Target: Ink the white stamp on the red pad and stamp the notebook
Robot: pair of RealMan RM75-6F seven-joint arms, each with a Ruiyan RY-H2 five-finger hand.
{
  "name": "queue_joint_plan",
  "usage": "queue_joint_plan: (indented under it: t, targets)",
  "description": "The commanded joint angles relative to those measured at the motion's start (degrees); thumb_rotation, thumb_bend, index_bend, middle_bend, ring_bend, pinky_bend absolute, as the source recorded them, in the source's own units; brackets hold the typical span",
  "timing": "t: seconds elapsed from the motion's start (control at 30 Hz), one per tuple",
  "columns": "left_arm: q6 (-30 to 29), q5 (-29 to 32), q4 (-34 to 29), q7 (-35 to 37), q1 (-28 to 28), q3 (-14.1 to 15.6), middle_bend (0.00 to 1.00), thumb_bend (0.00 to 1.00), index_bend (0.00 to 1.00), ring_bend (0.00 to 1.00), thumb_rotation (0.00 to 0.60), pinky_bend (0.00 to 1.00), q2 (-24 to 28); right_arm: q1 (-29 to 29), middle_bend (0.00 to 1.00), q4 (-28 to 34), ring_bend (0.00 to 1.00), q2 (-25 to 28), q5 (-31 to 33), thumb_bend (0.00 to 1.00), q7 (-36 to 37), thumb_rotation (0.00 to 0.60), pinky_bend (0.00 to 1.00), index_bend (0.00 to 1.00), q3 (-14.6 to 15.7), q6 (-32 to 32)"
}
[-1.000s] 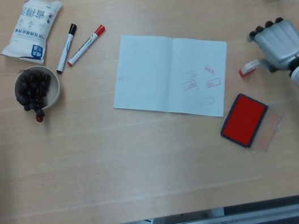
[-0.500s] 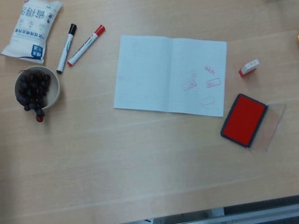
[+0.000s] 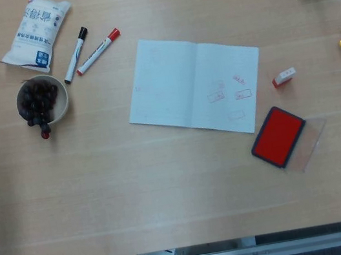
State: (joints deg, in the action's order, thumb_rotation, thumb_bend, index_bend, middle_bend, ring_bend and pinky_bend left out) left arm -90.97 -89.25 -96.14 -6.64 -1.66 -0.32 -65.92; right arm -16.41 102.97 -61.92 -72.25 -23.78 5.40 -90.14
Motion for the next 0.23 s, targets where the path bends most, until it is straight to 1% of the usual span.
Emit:
queue_joint_plan:
  t: [0.03, 0.23]
  targets:
    - [-0.4, -0.5, -0.3, -0.3, 0.3, 0.2, 0.12, 0.12, 0.00, 0.20, 0.600, 0.12, 0.2, 1.6, 0.45, 0.1, 0.35, 0.3, -1.2, 0.37, 0.3, 0.600, 0.30, 0.50, 0.0, -0.8]
    - [0.2, -0.4, -0.9, -0.7, 0.3, 0.3, 0.12, 0.12, 0.00, 0.20, 0.600, 0.12, 0.8, 2.6, 0.45, 0.0, 0.35, 0.0, -2.2, 0.37, 0.1, 0.600, 0.30, 0.50, -1.2, 0.3]
